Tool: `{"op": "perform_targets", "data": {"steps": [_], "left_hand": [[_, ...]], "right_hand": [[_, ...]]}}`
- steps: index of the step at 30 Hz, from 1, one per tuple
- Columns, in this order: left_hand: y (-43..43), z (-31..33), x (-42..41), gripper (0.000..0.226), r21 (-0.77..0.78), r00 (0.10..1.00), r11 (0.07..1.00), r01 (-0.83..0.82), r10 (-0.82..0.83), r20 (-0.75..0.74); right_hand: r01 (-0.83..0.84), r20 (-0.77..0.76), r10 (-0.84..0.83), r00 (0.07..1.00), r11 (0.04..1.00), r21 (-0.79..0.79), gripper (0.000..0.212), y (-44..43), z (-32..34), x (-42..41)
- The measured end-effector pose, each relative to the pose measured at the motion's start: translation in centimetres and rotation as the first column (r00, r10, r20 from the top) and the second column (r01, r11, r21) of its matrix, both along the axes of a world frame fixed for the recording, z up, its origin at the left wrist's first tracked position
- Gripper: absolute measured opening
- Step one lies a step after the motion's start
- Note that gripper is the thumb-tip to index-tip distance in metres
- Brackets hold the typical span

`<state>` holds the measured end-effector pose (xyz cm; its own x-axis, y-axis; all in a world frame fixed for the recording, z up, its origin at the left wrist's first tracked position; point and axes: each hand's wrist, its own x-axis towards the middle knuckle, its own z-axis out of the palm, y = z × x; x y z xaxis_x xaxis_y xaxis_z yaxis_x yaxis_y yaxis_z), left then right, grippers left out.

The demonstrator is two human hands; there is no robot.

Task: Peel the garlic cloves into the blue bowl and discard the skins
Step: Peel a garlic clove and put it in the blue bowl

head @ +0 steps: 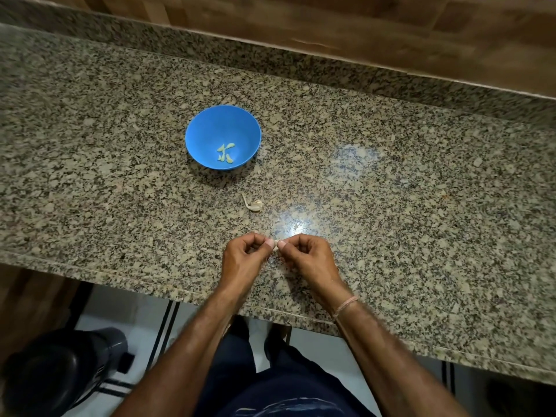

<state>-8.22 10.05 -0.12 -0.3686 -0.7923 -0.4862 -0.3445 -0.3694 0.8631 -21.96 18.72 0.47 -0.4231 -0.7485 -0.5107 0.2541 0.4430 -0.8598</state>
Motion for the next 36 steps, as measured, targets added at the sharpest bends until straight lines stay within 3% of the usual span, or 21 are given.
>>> {"op": "perform_targets", "data": {"steps": [4,8,13,15,18,20,22,25,27,30,33,36], "left_hand": [[-0.6,0.0,0.3,0.011,0.29,0.999,0.957,-0.019,0.031,-0.038],[-0.3,-0.2,0.2,0.012,0.312,0.997,0.95,-0.017,0.042,-0.072],[0.5,-0.1,-0.3,0.015,0.539,0.962,0.841,-0.056,0.189,-0.196],[0.8,0.0,-0.4,0.015,0.424,0.971,0.904,-0.048,0.142,-0.193],[1.3,0.2,-0.4,0.018,0.059,0.998,0.997,0.044,-0.04,-0.055],[1.4,-0.1,-0.4,0.018,-0.117,0.989,0.983,0.138,-0.132,0.062],[1.6,-0.3,-0.5,0.015,-0.215,0.975,0.958,0.191,-0.161,0.153],[1.7,-0.2,-0.3,0.008,-0.291,0.974,0.946,0.142,-0.081,0.21],[1.5,0.0,-0.1,0.014,-0.328,0.978,0.938,0.114,-0.048,0.201],[1.0,0.4,0.1,0.011,-0.388,0.971,0.904,0.18,-0.099,0.218],[0.2,0.4,0.4,0.008,-0.339,0.963,0.912,0.23,-0.162,0.217],[-0.5,0.2,0.7,0.009,-0.285,0.951,0.917,0.281,-0.225,0.214]], "right_hand": [[-0.088,-0.319,0.07,0.945,0.995,-0.044,0.008,-0.1,-0.3,0.0],[-0.106,-0.363,0.082,0.928,0.993,-0.045,0.007,0.0,-0.3,-0.1],[-0.138,-0.447,0.086,0.89,0.987,-0.085,0.006,0.0,-0.4,-0.1],[-0.081,-0.319,0.058,0.946,0.995,-0.06,0.012,0.0,-0.2,0.1],[0.045,-0.013,-0.045,0.999,0.999,-0.012,0.022,0.0,0.0,0.3],[0.101,0.11,-0.102,0.989,0.995,0.016,0.023,-0.1,0.1,0.5],[0.128,0.13,-0.13,0.983,0.992,0.024,0.023,-0.1,0.1,0.7],[0.079,-0.079,-0.076,0.994,0.996,0.046,0.024,0.0,-0.2,0.8],[0.008,-0.221,0.008,0.975,0.997,0.07,0.027,0.0,-0.3,0.6],[-0.055,-0.262,0.074,0.962,0.995,0.08,0.03,0.1,-0.2,0.4],[-0.108,-0.343,0.138,0.929,0.989,0.104,0.033,0.1,-0.3,0.2],[-0.214,-0.498,0.241,0.833,0.97,0.112,0.033,0.2,-0.5,-0.2]]}}
